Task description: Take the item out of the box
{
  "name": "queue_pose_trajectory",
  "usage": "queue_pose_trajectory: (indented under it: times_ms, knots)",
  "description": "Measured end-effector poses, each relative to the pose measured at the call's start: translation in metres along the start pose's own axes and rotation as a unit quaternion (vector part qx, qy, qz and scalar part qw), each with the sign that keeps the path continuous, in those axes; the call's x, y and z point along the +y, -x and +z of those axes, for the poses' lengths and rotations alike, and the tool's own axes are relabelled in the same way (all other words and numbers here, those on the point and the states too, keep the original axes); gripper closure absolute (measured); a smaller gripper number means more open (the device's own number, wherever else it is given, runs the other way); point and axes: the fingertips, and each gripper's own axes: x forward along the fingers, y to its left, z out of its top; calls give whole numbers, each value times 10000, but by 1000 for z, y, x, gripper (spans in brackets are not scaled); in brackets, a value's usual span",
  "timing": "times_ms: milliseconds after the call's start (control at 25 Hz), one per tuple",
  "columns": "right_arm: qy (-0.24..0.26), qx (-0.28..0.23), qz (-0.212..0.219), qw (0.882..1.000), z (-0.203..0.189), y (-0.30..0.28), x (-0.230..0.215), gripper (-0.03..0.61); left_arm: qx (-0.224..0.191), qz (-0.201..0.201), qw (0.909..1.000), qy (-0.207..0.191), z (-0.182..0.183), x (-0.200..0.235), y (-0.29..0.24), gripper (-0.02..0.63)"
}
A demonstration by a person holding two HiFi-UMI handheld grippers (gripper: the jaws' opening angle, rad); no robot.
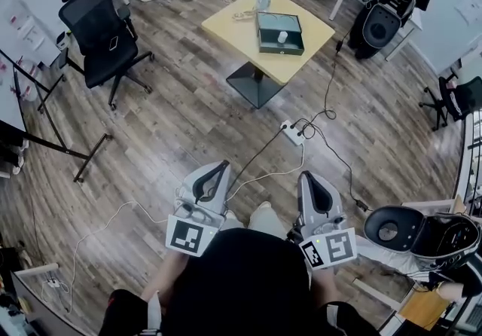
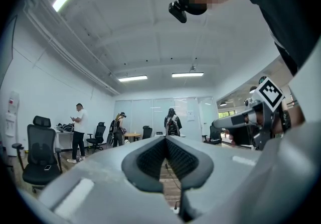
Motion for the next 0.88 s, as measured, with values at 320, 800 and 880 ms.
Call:
queue_pose_trajectory:
  times_ms: [320,800,880]
  knots:
    - [-144,48,-26,9999,-2,-16,-24,575,71,-80,9999,-31,-4,1,-24,614]
    - [-254,103,296,9992,-3,-88,-73,575,94,136,9998,-105,-11,28,-89,614]
    - [-241,119,318,9991,-3,-100,-82,575,163,130,9997,-126,-16,31,-103,614]
